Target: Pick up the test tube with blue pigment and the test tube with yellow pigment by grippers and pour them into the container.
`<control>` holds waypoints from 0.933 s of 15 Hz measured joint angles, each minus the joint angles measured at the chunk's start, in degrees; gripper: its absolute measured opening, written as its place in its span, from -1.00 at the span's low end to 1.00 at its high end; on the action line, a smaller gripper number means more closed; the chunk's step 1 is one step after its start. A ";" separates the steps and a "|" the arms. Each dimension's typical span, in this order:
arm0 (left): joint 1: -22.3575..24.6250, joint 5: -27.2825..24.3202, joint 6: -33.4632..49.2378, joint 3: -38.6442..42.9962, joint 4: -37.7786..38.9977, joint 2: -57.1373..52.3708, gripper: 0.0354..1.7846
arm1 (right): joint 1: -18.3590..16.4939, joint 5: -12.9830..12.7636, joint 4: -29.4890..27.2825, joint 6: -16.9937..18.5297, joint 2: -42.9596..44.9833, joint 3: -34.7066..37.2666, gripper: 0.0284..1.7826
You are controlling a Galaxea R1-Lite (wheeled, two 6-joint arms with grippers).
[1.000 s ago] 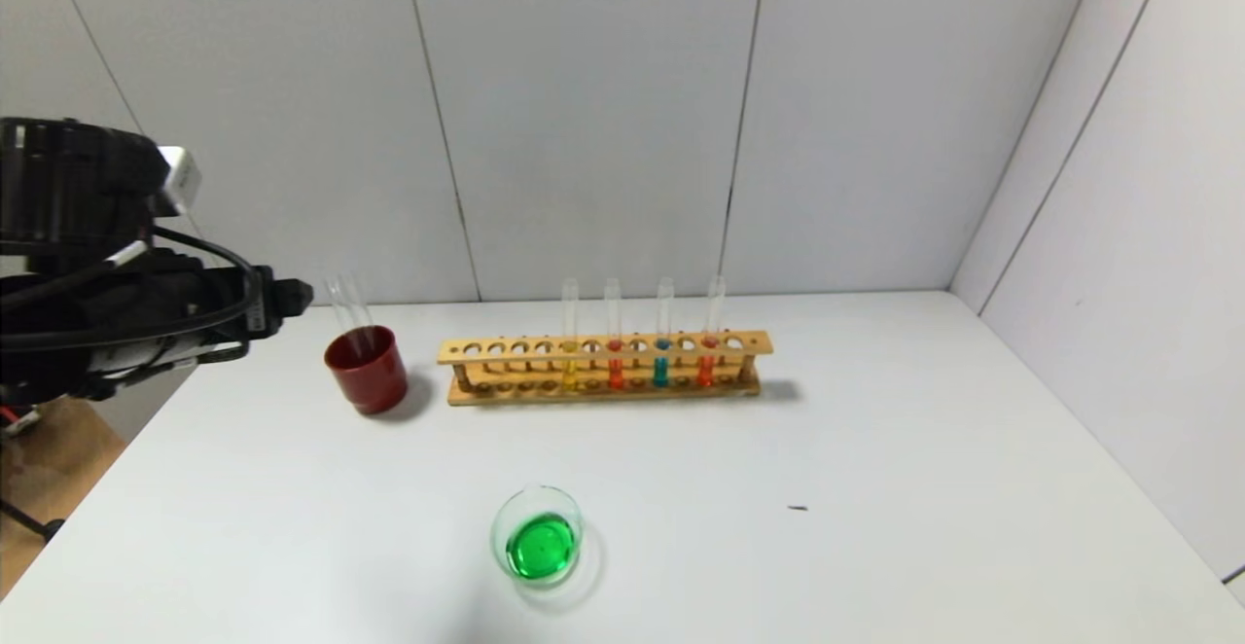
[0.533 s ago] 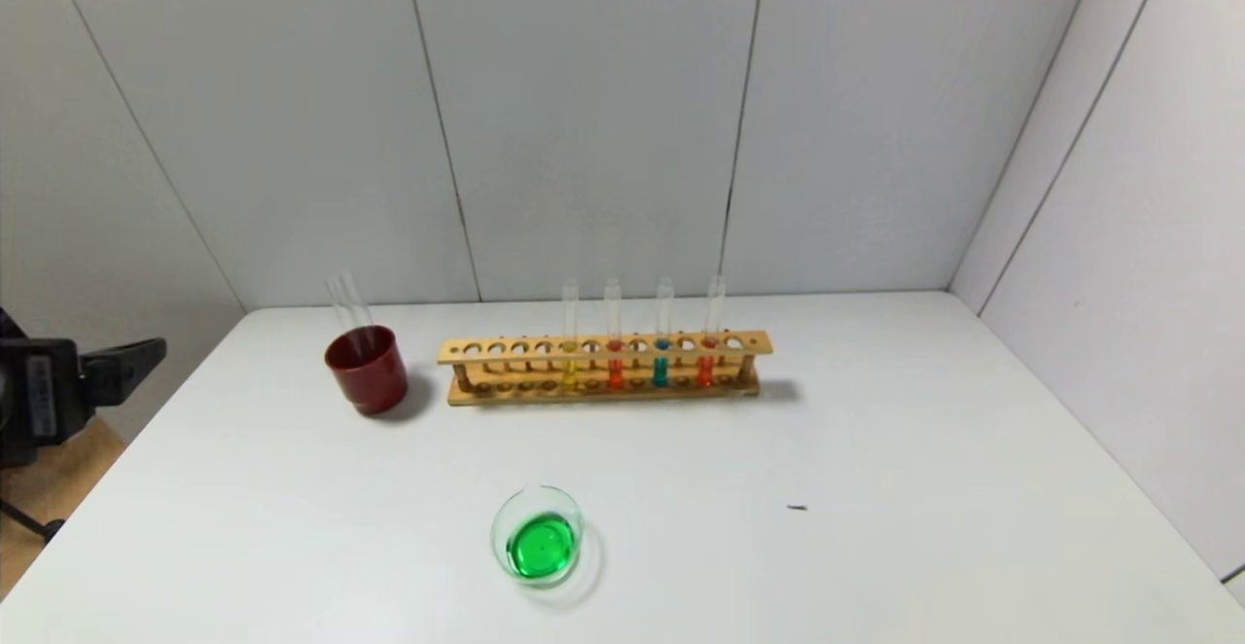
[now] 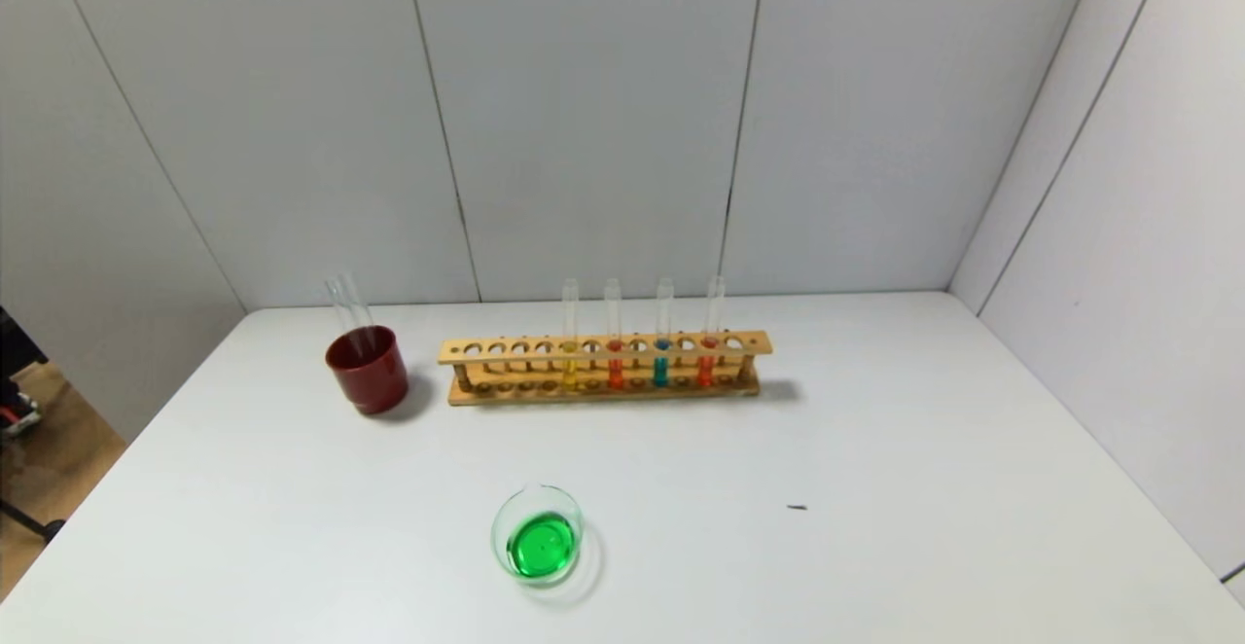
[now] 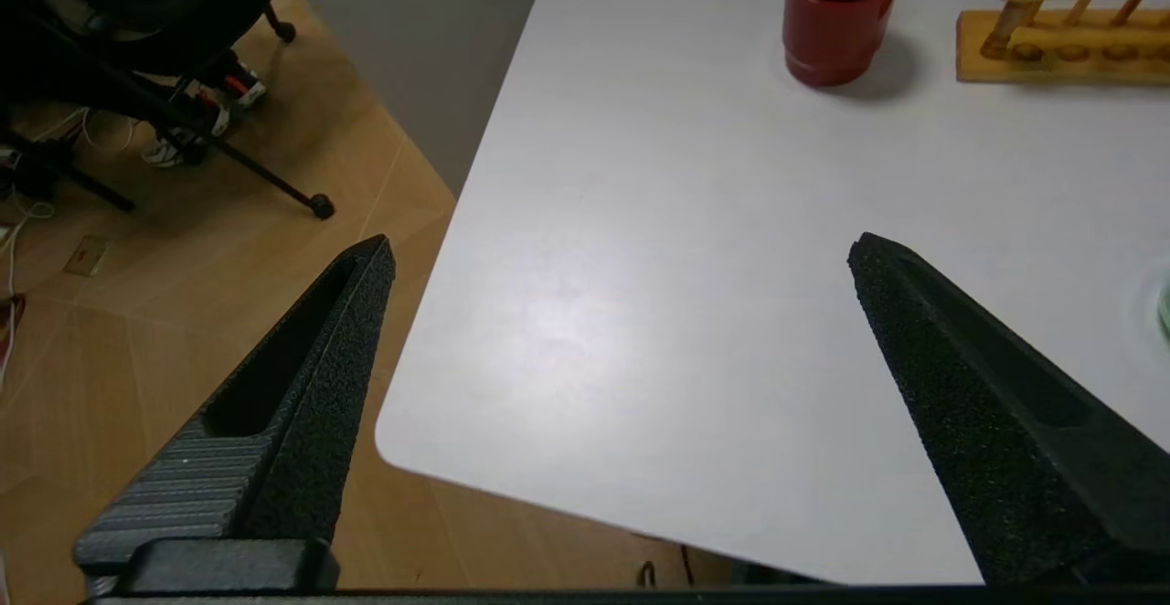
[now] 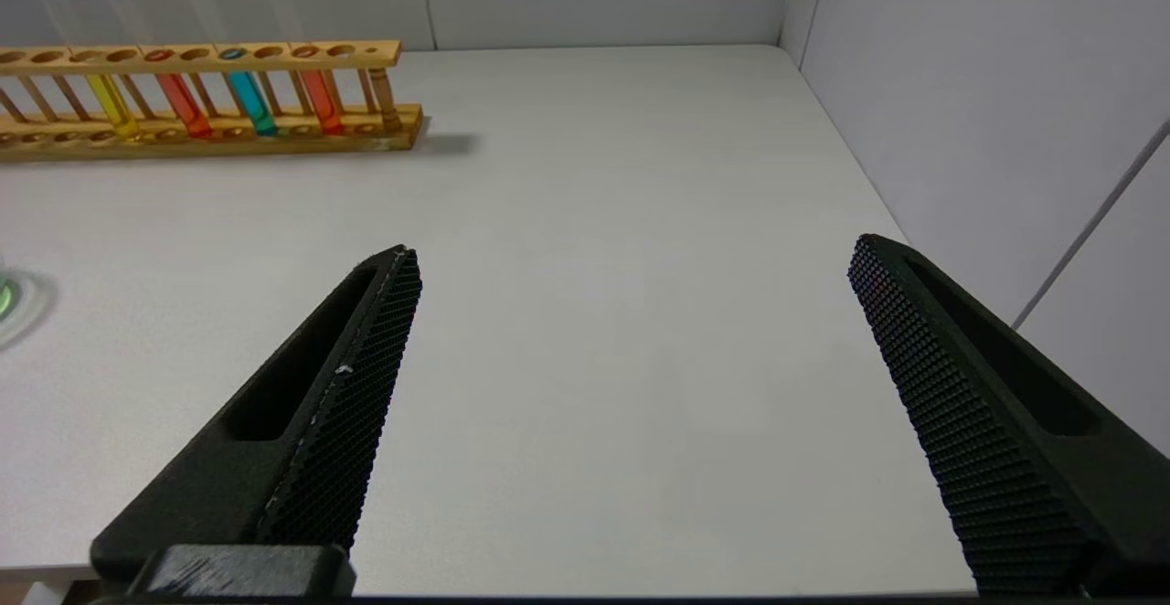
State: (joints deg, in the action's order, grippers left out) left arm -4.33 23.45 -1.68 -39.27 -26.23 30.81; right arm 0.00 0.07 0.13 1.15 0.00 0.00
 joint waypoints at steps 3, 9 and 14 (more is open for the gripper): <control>0.04 0.16 0.39 2.17 -5.49 -9.06 0.95 | 0.00 0.00 0.02 -0.02 0.00 0.00 0.92; 3.43 -0.94 1.95 8.75 -6.70 -21.42 0.95 | 0.00 0.00 0.02 0.00 0.00 0.00 0.92; 3.97 -10.14 1.30 19.68 -1.44 -29.43 0.95 | 0.00 0.00 0.02 0.00 0.00 0.00 0.92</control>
State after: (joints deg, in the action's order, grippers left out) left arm -0.35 13.31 -0.38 -19.59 -27.67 1.38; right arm 0.00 0.07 0.16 1.15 0.00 0.00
